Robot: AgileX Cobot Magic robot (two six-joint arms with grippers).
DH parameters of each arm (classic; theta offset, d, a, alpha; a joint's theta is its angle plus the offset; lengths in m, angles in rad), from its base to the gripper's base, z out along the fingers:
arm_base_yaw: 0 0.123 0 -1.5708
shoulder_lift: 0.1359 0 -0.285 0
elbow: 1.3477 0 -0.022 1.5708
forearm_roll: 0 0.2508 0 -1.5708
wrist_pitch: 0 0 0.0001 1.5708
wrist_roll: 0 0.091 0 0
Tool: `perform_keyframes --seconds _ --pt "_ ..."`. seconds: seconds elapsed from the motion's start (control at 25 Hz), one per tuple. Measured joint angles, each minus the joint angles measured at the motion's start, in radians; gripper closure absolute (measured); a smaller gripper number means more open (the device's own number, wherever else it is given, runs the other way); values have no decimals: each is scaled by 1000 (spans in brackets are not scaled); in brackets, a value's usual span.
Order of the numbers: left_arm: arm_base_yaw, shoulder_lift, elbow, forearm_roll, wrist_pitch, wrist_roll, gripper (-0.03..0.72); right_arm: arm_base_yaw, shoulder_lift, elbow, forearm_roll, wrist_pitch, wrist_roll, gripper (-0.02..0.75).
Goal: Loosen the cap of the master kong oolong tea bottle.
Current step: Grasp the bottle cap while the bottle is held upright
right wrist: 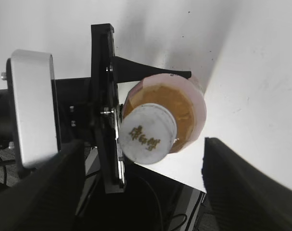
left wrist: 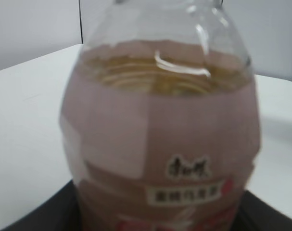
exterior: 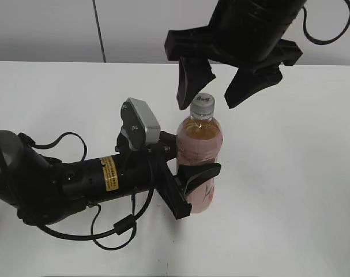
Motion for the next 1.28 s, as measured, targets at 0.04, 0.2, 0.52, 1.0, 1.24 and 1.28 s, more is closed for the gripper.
perform_keyframes --seconds 0.04,0.2,0.52,1.0,1.24,1.28 --pt "0 0 0 0 0 0 306 0 6 0 2 -1 6 170" --pt "0 0 0 0 -1 0 306 0 17 0 7 -20 13 182" --pt "0 0 0 0 -1 0 306 0 33 0 8 -36 19 370" --pt "0 0 0 0 0 0 306 -1 41 -2 -5 -28 -450 456" --pt "0 0 0 8 -2 9 306 -1 42 -4 -6 -12 -1259 458" --pt "0 0 0 8 -2 9 306 -1 42 -4 -6 -12 -1348 458"
